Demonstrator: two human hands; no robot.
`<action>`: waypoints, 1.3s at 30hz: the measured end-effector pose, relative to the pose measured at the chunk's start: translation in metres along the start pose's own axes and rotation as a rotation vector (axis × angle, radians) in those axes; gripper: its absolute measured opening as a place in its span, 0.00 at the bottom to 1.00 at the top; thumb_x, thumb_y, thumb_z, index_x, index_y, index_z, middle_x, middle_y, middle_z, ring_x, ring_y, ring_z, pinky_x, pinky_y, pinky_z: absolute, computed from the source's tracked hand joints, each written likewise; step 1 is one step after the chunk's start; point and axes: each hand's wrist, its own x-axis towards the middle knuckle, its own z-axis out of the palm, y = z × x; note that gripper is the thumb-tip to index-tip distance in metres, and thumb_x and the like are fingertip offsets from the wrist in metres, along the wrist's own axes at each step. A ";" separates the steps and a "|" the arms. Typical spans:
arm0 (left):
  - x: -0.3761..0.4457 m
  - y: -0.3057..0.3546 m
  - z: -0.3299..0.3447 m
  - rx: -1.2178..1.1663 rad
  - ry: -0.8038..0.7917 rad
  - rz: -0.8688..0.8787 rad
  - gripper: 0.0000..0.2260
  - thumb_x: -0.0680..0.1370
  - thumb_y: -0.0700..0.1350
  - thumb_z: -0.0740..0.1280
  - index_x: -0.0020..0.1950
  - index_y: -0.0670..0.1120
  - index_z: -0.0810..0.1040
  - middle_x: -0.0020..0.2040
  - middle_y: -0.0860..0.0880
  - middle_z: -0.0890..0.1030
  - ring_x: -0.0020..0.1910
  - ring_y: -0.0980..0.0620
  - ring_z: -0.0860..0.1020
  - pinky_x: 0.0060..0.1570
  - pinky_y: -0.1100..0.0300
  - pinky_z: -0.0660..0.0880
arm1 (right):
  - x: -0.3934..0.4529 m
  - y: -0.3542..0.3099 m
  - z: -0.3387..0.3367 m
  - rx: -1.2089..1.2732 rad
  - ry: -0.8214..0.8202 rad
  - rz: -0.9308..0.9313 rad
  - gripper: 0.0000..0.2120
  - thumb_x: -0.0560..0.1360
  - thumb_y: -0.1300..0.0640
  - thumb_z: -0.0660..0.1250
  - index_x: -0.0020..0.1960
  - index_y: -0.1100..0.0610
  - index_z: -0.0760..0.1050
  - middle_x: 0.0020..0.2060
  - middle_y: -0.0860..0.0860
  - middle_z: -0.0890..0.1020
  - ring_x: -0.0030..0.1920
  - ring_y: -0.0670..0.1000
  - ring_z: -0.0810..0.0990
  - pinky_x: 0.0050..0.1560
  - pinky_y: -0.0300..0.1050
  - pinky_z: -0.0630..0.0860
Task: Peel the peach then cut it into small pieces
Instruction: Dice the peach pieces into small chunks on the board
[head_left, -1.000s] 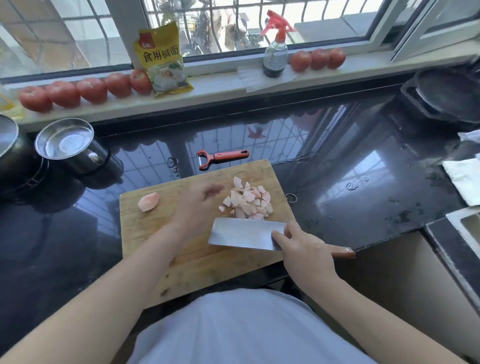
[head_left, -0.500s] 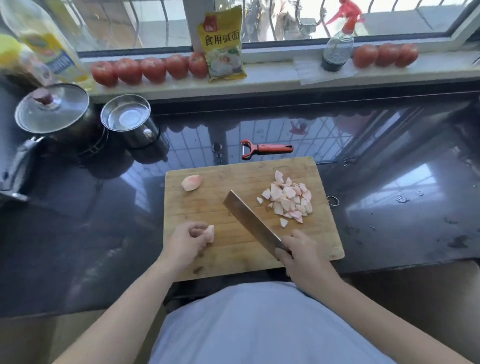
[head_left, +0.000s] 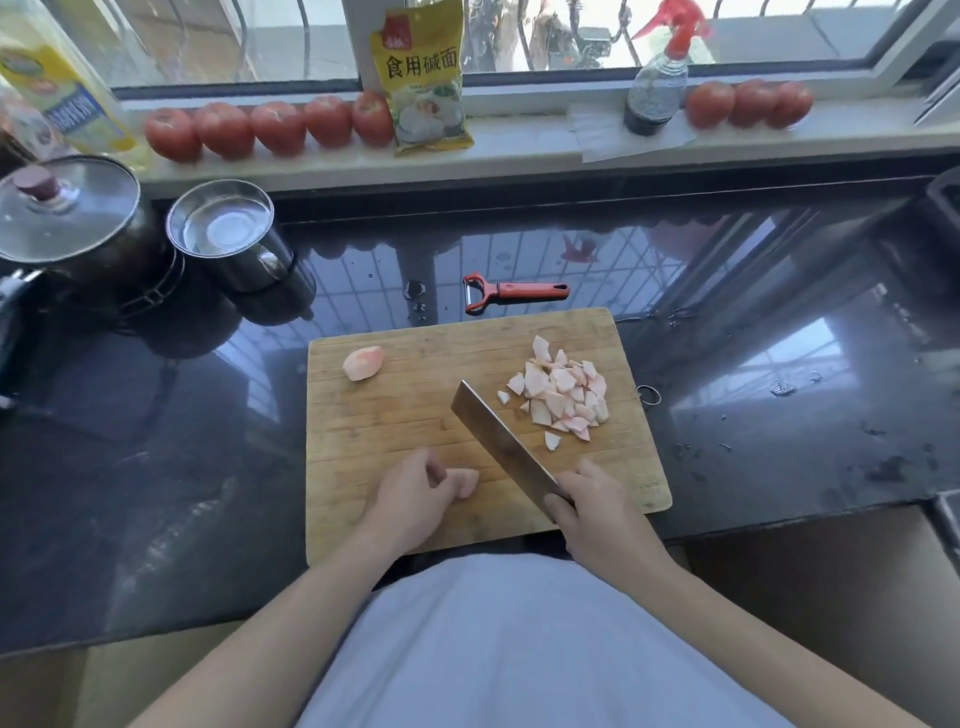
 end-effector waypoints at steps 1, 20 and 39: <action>0.000 -0.001 -0.001 0.036 -0.011 0.005 0.10 0.81 0.58 0.67 0.48 0.52 0.74 0.46 0.53 0.81 0.45 0.50 0.81 0.47 0.48 0.80 | 0.001 0.001 0.000 0.006 -0.003 0.007 0.15 0.83 0.54 0.61 0.37 0.51 0.70 0.42 0.50 0.72 0.43 0.51 0.73 0.43 0.54 0.76; 0.003 0.009 0.015 -0.036 0.132 0.021 0.03 0.80 0.48 0.69 0.46 0.53 0.78 0.49 0.55 0.80 0.49 0.54 0.78 0.40 0.59 0.70 | 0.003 0.002 0.007 -0.114 -0.057 -0.101 0.12 0.82 0.57 0.61 0.40 0.55 0.69 0.40 0.49 0.71 0.43 0.53 0.73 0.43 0.49 0.70; 0.002 0.023 0.035 -0.526 0.223 -0.286 0.10 0.73 0.52 0.78 0.46 0.49 0.81 0.46 0.51 0.84 0.49 0.47 0.83 0.49 0.52 0.78 | -0.008 0.015 0.018 -0.261 0.170 -0.344 0.09 0.73 0.60 0.60 0.34 0.59 0.71 0.29 0.52 0.73 0.26 0.59 0.72 0.24 0.55 0.73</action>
